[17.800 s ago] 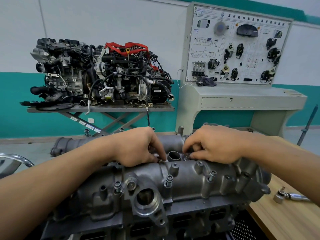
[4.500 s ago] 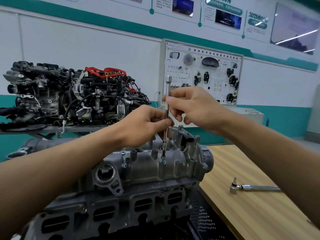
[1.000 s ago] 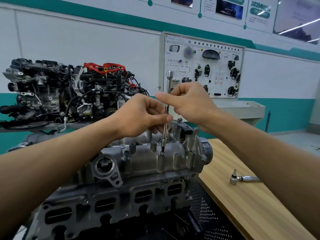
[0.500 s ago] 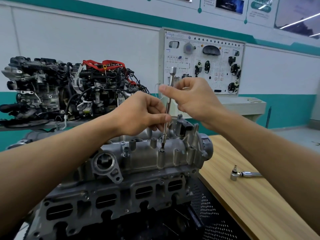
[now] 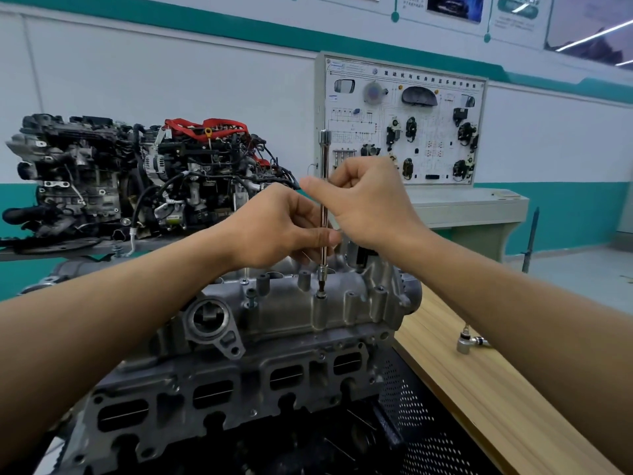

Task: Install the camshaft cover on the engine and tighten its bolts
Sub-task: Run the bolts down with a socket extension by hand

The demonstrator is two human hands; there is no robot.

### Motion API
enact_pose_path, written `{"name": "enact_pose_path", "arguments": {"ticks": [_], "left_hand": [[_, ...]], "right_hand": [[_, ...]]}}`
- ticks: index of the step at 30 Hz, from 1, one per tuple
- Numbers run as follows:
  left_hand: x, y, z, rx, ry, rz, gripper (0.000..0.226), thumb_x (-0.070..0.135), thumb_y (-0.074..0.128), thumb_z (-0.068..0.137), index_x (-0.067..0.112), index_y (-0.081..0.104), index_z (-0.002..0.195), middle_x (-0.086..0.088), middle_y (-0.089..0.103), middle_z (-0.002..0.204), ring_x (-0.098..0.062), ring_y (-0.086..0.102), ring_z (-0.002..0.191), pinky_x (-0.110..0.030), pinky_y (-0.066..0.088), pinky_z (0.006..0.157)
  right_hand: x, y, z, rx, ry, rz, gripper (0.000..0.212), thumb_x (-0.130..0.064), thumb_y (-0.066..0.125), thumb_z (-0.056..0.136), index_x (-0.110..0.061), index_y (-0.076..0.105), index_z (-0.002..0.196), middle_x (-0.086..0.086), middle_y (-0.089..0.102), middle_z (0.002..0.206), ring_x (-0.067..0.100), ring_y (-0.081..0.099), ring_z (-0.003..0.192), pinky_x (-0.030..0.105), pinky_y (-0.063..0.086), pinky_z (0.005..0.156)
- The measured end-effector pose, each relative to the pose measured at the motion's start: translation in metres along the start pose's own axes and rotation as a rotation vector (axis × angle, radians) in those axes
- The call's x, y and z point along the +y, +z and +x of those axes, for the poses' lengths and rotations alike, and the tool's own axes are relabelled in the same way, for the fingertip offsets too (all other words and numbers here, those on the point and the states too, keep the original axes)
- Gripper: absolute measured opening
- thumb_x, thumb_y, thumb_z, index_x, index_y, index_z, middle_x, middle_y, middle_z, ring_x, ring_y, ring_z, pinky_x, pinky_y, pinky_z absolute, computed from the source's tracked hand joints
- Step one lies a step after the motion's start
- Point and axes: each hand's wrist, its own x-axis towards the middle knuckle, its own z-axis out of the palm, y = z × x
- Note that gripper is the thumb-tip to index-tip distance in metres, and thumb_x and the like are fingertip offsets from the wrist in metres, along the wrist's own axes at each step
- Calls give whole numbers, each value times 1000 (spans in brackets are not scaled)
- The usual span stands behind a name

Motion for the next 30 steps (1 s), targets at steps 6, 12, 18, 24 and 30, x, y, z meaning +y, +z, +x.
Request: {"name": "enact_pose_path", "arguments": {"ticks": [6, 12, 18, 24, 30], "left_hand": [[-1, 0, 1, -116, -55, -57, 22, 14, 63, 92, -4, 68, 105, -10, 79, 90, -27, 76, 85, -39, 63, 78], [-3, 1, 2, -120, -48, -89, 26, 16, 66, 91, -1, 68, 111, -12, 78, 95, -25, 76, 92, -33, 62, 78], [-5, -1, 3, 16, -35, -56, 39, 28, 79, 71, -8, 71, 84, -19, 75, 74, -25, 75, 64, -40, 64, 68], [-2, 1, 2, -124, -46, -55, 13, 3, 59, 96, -4, 67, 104, -11, 78, 90, -20, 76, 83, -35, 63, 77], [0, 5, 1, -75, -44, -14, 12, 6, 64, 94, -3, 70, 98, -13, 78, 88, -29, 76, 85, -40, 63, 78]], "right_hand": [[-2, -19, 8, -327, -1, 89, 38, -29, 56, 100, 7, 63, 92, 8, 43, 63, 16, 36, 54, 24, 32, 50], [4, -16, 6, -191, 30, 53, 34, -23, 65, 95, -1, 65, 70, 2, 56, 53, 14, 44, 48, 29, 38, 51], [1, -3, 4, 65, 30, -72, 39, -38, 79, 79, -19, 54, 56, -15, 46, 41, -1, 41, 39, 15, 37, 45], [3, -20, 7, -373, 76, 22, 32, -33, 57, 99, -4, 69, 96, -7, 49, 53, 4, 42, 46, 22, 36, 50], [15, -16, 1, -297, -2, 79, 36, -19, 57, 100, 13, 65, 84, 11, 50, 55, 8, 41, 42, 16, 34, 43]]}}
